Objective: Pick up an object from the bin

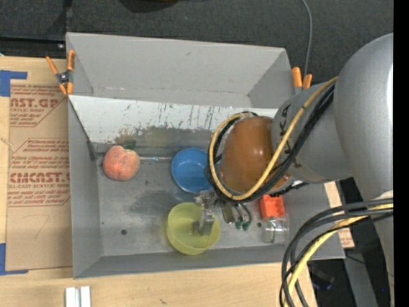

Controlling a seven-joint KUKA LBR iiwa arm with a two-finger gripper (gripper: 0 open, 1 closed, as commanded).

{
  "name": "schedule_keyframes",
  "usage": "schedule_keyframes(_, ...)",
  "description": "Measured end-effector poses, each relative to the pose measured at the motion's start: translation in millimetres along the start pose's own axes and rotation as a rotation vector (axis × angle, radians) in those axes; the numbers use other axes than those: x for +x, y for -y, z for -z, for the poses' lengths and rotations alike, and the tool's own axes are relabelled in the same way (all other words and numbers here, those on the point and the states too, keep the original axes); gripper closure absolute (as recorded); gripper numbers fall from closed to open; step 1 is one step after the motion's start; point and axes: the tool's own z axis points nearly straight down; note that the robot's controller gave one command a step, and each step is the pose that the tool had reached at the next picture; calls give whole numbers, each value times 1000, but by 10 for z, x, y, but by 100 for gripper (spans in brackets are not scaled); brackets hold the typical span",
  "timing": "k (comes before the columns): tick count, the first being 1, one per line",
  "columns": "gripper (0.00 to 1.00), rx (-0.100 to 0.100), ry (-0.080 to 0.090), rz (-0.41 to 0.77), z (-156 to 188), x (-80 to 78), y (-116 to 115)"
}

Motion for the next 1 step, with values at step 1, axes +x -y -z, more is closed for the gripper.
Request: schedule_keyframes(1, 100, 0, -3, 0, 52, 7, 0)
